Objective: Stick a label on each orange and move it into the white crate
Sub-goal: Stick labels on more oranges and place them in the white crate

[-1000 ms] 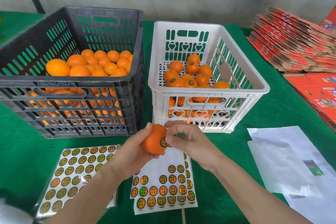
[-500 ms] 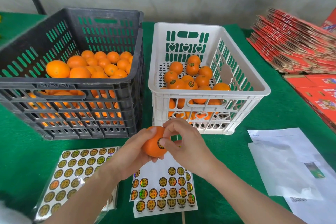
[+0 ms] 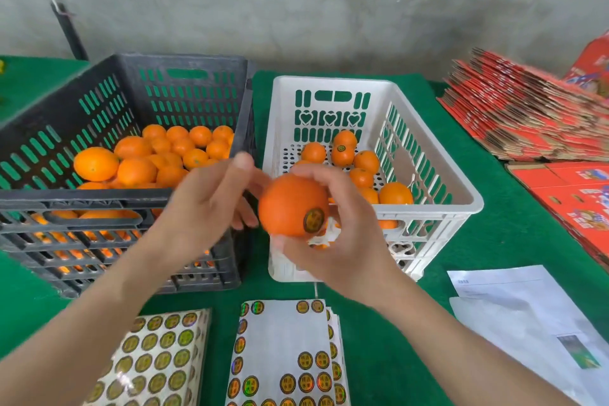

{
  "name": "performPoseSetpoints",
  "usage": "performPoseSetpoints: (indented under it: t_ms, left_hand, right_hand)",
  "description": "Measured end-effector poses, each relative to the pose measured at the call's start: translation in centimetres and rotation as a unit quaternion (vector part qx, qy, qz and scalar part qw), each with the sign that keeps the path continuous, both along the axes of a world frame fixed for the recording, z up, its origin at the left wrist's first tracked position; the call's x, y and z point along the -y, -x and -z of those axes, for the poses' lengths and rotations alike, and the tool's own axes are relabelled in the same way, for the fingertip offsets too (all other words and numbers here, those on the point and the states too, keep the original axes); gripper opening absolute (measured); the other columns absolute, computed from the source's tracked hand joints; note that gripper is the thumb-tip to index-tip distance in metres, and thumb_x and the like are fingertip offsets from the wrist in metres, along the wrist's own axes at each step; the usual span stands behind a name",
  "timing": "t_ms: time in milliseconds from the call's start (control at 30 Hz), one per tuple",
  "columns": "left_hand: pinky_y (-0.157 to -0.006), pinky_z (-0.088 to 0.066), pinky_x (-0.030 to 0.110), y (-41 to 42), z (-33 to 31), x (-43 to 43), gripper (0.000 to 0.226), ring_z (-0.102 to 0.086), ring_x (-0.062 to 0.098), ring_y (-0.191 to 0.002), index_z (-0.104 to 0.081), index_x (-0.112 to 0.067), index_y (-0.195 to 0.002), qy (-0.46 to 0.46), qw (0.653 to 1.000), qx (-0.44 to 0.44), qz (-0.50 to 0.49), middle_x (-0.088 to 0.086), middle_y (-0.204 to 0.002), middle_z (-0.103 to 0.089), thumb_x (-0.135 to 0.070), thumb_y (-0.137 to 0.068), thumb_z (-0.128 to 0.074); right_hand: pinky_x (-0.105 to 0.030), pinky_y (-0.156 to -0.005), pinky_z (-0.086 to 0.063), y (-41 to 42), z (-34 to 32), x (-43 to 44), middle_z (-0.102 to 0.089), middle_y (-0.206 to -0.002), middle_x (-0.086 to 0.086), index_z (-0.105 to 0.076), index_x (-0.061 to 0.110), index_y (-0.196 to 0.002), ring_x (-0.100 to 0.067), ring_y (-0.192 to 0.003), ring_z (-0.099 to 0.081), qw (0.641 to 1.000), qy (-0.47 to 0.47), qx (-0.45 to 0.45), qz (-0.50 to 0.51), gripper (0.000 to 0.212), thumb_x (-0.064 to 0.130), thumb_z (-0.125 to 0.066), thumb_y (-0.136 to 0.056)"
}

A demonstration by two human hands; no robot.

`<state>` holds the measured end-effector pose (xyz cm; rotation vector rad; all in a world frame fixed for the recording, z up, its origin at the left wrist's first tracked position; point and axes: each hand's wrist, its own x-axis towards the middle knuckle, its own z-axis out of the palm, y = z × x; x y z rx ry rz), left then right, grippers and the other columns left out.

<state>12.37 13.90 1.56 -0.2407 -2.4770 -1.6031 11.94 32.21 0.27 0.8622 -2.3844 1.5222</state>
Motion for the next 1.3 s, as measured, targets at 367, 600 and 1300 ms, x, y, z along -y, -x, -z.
performPoseSetpoints:
  t_ms: [367, 600, 1300]
  left_hand:
    - [-0.064, -0.039, 0.031, 8.6, 1.3, 8.1, 0.022, -0.047, 0.021, -0.074, -0.063, -0.016, -0.085, 0.396, 0.886, 0.057, -0.233, 0.001, -0.075, -0.055, -0.038, -0.083, -0.068]
    - [-0.049, -0.035, 0.026, 8.9, 1.4, 8.0, 0.018, -0.049, 0.019, -0.067, -0.064, -0.013, -0.101, 0.365, 0.89, 0.065, -0.266, 0.004, -0.079, -0.059, -0.025, -0.087, -0.065]
    - [-0.064, -0.048, 0.035, 6.5, 1.7, 17.8, 0.024, -0.059, 0.03, -0.08, -0.058, -0.01, -0.112, 0.317, 0.892, 0.093, -0.307, 0.014, -0.096, -0.065, -0.016, -0.089, -0.054]
  right_hand:
    - [-0.033, -0.063, -0.045, 24.1, 2.4, -1.3, -0.054, -0.091, -0.004, -0.047, 0.009, -0.108, -0.024, -0.089, -0.053, 0.912, -0.354, 0.147, 0.145, 0.043, 0.013, -0.071, -0.072]
    - [-0.032, -0.079, -0.044, 27.7, 7.9, -1.0, -0.058, -0.119, -0.013, -0.041, 0.011, -0.132, -0.032, -0.112, -0.054, 0.858, -0.486, 0.153, 0.065, 0.063, 0.015, -0.07, -0.077]
    - [-0.041, -0.082, -0.048, 21.1, 0.2, 24.6, -0.054, -0.096, -0.011, -0.053, 0.003, -0.085, -0.03, -0.089, -0.051, 0.791, -0.605, 0.017, -0.092, 0.024, 0.024, -0.065, -0.084]
